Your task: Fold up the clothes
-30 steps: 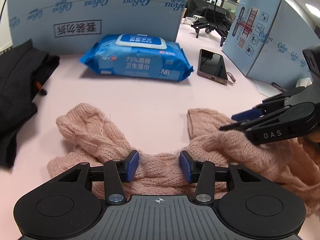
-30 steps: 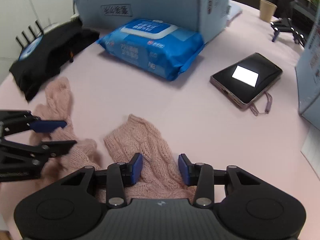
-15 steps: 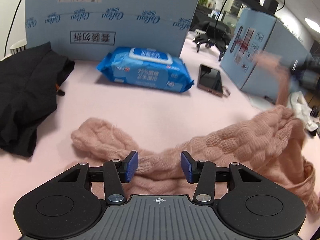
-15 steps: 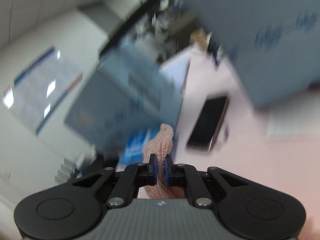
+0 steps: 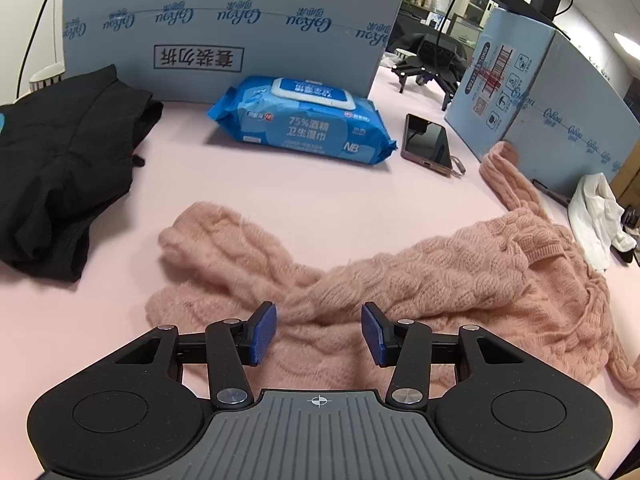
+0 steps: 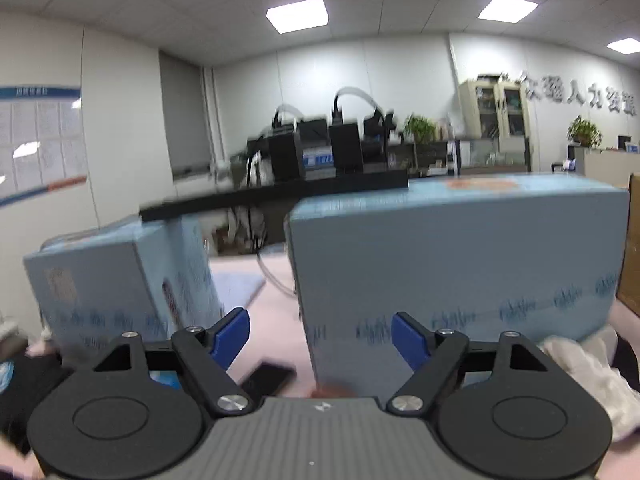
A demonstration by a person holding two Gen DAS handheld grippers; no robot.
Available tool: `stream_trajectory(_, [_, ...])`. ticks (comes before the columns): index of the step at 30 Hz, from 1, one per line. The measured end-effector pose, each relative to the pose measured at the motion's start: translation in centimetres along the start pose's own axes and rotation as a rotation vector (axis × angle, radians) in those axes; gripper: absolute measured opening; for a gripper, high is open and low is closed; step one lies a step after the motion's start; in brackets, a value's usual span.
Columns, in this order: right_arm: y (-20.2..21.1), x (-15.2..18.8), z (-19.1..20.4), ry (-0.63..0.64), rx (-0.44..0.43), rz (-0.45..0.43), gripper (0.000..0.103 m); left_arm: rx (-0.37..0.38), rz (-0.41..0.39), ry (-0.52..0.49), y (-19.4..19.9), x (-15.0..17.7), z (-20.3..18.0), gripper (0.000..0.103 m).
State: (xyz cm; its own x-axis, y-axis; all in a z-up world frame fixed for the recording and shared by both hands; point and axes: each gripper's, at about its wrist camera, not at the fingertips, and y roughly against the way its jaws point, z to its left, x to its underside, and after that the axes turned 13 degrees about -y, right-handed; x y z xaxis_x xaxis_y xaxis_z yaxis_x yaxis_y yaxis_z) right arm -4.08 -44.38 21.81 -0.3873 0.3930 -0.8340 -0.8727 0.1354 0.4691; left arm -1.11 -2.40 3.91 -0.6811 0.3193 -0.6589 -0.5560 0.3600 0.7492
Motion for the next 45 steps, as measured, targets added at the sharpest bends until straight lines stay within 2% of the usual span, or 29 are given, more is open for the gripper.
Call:
stream_trajectory(3, [1.8,4.0,-1.7,0.041,0.092,0.131,0.077,-0.025,0.021,0.017,0.3,0.9,0.7,0.049])
stream_trajectory(5, [3.0,6.6,-3.1,0.022,0.120,0.219,0.076,-0.048,0.033,0.030,0.5,1.5,1.3,0.052])
stream_trajectory(8, [5.2,10.2,-5.0,-0.010,0.176,0.326,0.076,-0.097,0.040,0.025,0.4,1.3,1.7,0.062])
stream_trajectory(12, [7.9,13.5,-7.6,-0.040,0.303,0.385,0.076,-0.160,0.043,0.012,-0.1,0.8,2.2,0.070])
stream_trajectory(15, [9.2,15.1,-9.9,-0.118,0.405,0.379,0.076,-0.203,0.041,-0.001,-0.8,0.1,2.6,0.074])
stream_trajectory(17, [9.7,15.8,-11.0,-0.166,0.434,0.380,0.076,-0.194,0.065,0.010,-1.8,0.1,3.1,0.074])
stream_trajectory(20, [10.0,17.1,-12.2,-0.219,0.461,0.410,0.076,-0.189,0.041,-0.011,-2.1,0.3,2.6,0.072])
stream_trajectory(22, [9.7,18.0,-12.6,-0.239,0.463,0.447,0.072,-0.165,0.038,-0.023,-1.8,0.2,2.0,0.042])
stream_trajectory(23, [9.6,18.5,-12.6,-0.239,0.457,0.458,0.072,-0.153,0.037,-0.029,-1.6,0.2,1.7,0.032])
stream_trajectory(24, [9.6,18.8,-12.4,-0.229,0.450,0.460,0.072,-0.141,0.035,-0.035,-1.4,0.1,1.4,0.016])
stream_trajectory(26, [9.6,18.8,-12.3,-0.205,0.440,0.461,0.066,-0.127,0.031,-0.045,-0.9,0.2,0.6,0.010])
stream_trajectory(27, [9.6,18.8,-12.3,-0.200,0.426,0.463,0.059,-0.126,0.024,-0.042,-0.3,0.4,0.3,0.009])
stream_trajectory(28, [9.7,18.6,-12.5,-0.202,0.411,0.464,0.051,-0.129,0.021,-0.027,0.4,0.6,0.4,0.009])
stream_trajectory(30, [9.8,18.1,-12.9,-0.220,0.396,0.464,0.044,-0.137,0.016,0.008,2.0,1.2,0.8,0.008])
stream_trajectory(34, [10.3,17.4,-13.9,-0.273,0.373,0.456,0.046,-0.139,0.067,0.098,4.9,3.0,2.1,0.008])
stream_trajectory(35, [10.5,17.3,-14.0,-0.286,0.369,0.447,0.047,-0.140,0.100,0.142,5.4,3.9,2.9,0.009])
stream_trajectory(37, [10.9,17.0,-14.4,-0.314,0.361,0.427,0.051,-0.160,0.154,0.248,5.7,5.3,4.3,0.019])
stream_trajectory(39, [10.9,16.7,-15.0,-0.350,0.352,0.413,0.052,-0.163,0.185,0.352,5.9,6.3,5.6,0.023])
stream_trajectory(40, [10.8,16.6,-15.3,-0.360,0.349,0.414,0.052,-0.168,0.191,0.369,6.1,6.2,5.7,0.029])
stream_trajectory(43, [10.3,16.2,-15.3,-0.353,0.343,0.424,0.052,-0.246,0.173,0.275,7.2,5.0,4.9,0.039])
stream_trajectory(45, [10.2,16.2,-15.1,-0.336,0.335,0.424,0.056,-0.330,0.135,0.248,8.2,4.3,4.7,0.041])
